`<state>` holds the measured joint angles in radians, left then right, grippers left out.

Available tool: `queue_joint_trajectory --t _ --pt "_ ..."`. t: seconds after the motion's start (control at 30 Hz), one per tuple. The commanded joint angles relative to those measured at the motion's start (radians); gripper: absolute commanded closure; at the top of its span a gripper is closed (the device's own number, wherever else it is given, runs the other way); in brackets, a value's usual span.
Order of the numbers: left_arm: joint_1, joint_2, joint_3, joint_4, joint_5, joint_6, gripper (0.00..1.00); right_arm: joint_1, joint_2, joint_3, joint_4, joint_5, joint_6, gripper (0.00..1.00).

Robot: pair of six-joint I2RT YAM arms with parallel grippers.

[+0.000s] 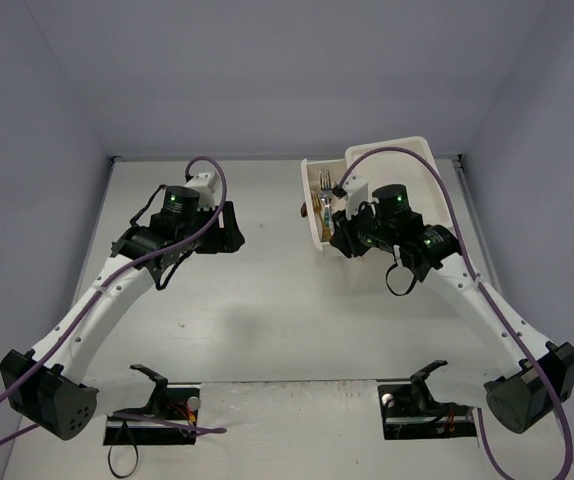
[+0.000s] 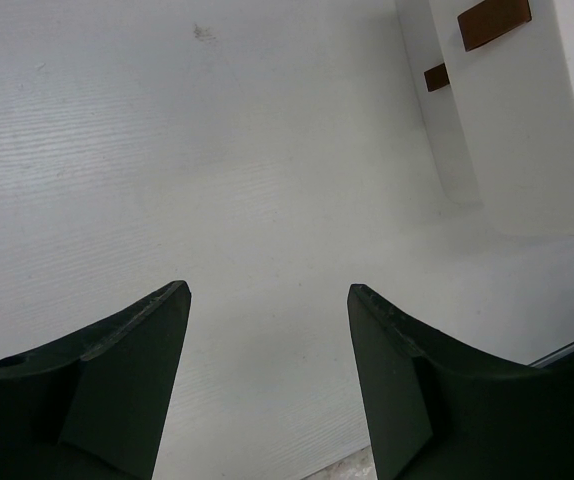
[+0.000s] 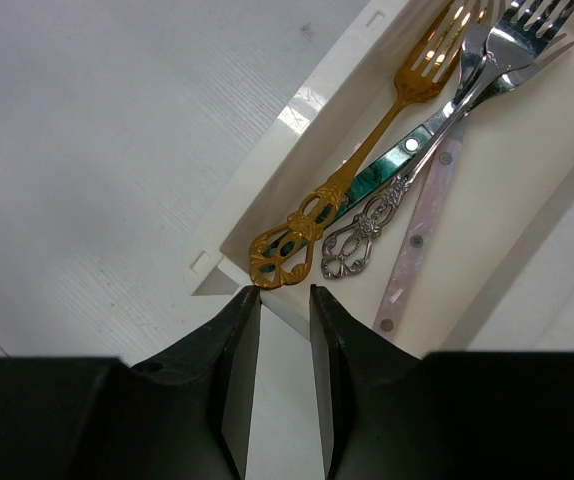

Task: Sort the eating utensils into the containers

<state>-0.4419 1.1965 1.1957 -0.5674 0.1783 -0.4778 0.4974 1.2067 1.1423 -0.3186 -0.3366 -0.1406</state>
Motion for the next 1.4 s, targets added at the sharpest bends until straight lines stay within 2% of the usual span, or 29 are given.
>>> queue_joint_trajectory --t 0.0,0.27,0.47,0.57,0.63,0.73,0.77,0.8,0.87,1.03,1.17,1.37 --pt "0.008 -0.024 0.012 0.032 0.003 0.015 0.39 0.003 0.033 0.056 0.044 0.059 -0.022 0.77" --pt "0.006 -0.005 0.028 0.044 0.037 0.013 0.39 0.003 0.053 0.118 0.053 0.072 -0.011 0.78" --pt "0.001 0.042 0.045 0.126 0.121 0.004 0.39 0.000 0.071 0.163 0.053 0.250 0.023 0.76" --pt "-0.010 0.093 0.070 0.176 0.170 0.024 0.39 -0.007 0.064 0.197 0.052 0.341 0.032 0.68" --pt "-0.016 0.138 0.098 0.208 0.212 0.043 0.39 -0.034 0.062 0.238 0.052 0.441 0.033 0.59" --pt "-0.022 0.197 0.161 0.251 0.262 0.095 0.39 -0.128 0.069 0.304 0.052 0.472 0.047 0.45" --pt "-0.030 0.230 0.181 0.257 0.281 0.138 0.39 -0.209 0.076 0.316 0.052 0.446 0.052 0.42" --pt "-0.032 0.238 0.201 0.258 0.285 0.148 0.39 -0.227 0.077 0.325 0.052 0.439 0.054 0.39" --pt "-0.045 0.287 0.244 0.258 0.313 0.238 0.39 -0.350 0.100 0.349 0.052 0.414 0.053 0.32" --pt "-0.058 0.332 0.269 0.340 0.384 0.441 0.36 -0.548 0.179 0.378 0.053 0.207 0.063 0.26" --pt "-0.057 0.369 0.285 0.385 0.464 0.563 0.35 -0.640 0.243 0.376 0.053 0.070 0.084 0.27" --pt "-0.057 0.487 0.368 0.349 0.575 0.649 0.35 -0.652 0.294 0.363 0.053 -0.035 0.066 0.37"
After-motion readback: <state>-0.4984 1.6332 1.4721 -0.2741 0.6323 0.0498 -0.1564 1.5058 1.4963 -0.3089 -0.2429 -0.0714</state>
